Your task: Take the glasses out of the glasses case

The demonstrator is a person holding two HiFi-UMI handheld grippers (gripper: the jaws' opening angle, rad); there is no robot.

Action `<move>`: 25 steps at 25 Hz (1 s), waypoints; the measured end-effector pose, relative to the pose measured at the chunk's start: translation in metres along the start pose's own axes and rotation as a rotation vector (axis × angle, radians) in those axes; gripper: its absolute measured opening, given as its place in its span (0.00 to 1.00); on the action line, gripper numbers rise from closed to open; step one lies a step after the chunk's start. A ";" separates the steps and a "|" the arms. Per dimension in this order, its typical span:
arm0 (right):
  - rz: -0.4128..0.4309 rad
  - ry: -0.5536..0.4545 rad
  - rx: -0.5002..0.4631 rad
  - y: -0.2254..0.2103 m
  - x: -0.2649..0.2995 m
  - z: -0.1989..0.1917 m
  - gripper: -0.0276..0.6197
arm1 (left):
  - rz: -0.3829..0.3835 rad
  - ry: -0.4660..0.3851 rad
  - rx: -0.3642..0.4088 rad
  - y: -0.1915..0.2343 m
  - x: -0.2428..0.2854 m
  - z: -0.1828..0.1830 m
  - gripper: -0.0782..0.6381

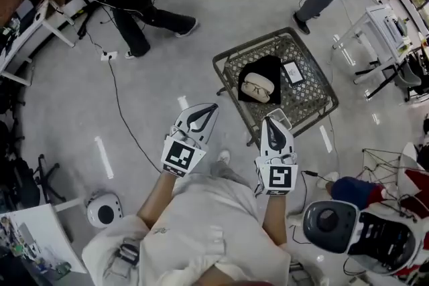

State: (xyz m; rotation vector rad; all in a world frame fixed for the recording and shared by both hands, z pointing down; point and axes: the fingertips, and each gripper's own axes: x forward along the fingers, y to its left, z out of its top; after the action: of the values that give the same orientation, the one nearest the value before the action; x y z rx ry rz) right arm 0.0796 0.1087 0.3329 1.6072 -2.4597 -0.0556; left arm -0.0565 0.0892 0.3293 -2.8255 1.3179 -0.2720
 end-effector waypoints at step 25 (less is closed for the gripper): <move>-0.054 0.046 0.015 -0.081 0.104 -0.006 0.05 | -0.033 0.007 -0.035 0.061 0.122 0.003 0.13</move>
State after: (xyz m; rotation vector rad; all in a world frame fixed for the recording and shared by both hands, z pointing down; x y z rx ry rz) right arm 0.1131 -0.0187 0.3428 1.6624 -2.3881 -0.0083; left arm -0.0256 -0.0429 0.3401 -2.8799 1.2913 -0.2621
